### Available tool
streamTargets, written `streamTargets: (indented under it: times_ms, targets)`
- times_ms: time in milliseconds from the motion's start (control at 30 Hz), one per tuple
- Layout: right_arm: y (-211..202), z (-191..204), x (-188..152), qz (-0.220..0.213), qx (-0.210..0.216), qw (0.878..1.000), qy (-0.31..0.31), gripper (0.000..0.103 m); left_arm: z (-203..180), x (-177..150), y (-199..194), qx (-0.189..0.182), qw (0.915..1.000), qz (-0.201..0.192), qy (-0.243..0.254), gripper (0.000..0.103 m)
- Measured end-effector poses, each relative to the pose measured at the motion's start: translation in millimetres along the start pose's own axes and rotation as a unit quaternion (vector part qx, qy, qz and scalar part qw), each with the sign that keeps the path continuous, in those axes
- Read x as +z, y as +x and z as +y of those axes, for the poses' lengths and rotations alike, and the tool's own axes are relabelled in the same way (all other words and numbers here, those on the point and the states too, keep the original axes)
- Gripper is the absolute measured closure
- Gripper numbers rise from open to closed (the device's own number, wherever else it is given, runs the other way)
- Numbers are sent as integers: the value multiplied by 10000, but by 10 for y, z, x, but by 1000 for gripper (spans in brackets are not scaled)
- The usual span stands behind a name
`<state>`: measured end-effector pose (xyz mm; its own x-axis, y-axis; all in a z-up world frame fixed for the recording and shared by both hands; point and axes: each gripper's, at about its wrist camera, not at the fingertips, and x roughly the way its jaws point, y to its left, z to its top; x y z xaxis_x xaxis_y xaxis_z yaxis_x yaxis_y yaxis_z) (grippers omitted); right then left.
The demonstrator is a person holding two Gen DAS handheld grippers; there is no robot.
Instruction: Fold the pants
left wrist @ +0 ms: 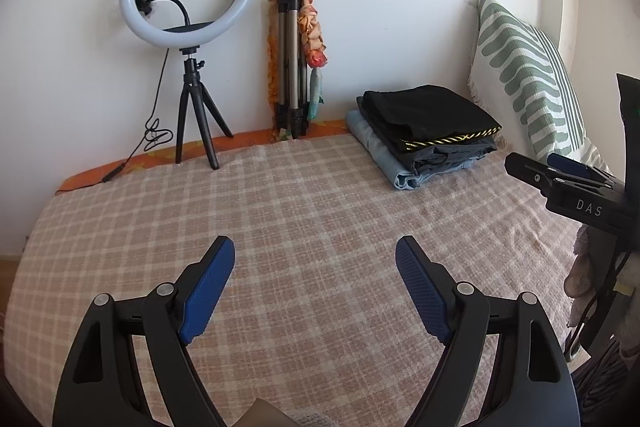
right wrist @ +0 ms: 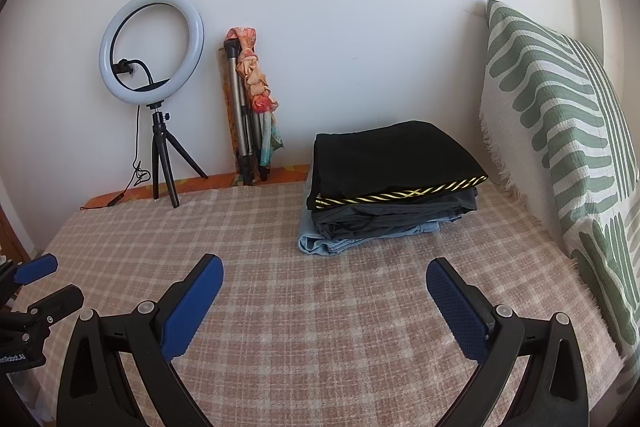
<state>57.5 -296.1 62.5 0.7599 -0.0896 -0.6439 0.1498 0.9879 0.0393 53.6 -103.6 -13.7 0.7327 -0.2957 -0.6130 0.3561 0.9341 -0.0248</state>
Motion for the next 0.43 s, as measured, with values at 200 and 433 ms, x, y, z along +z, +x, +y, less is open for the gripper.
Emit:
streamTargets:
  times_ms: [200,433]
  targets:
    - [7,31,-4,13,30,10000,-20,0,0,-8,-27,5,10000,-28,9,20]
    - [12,83,4,7,71,10000,-46,0,7,-7,-63,20,10000,-84,-2,20]
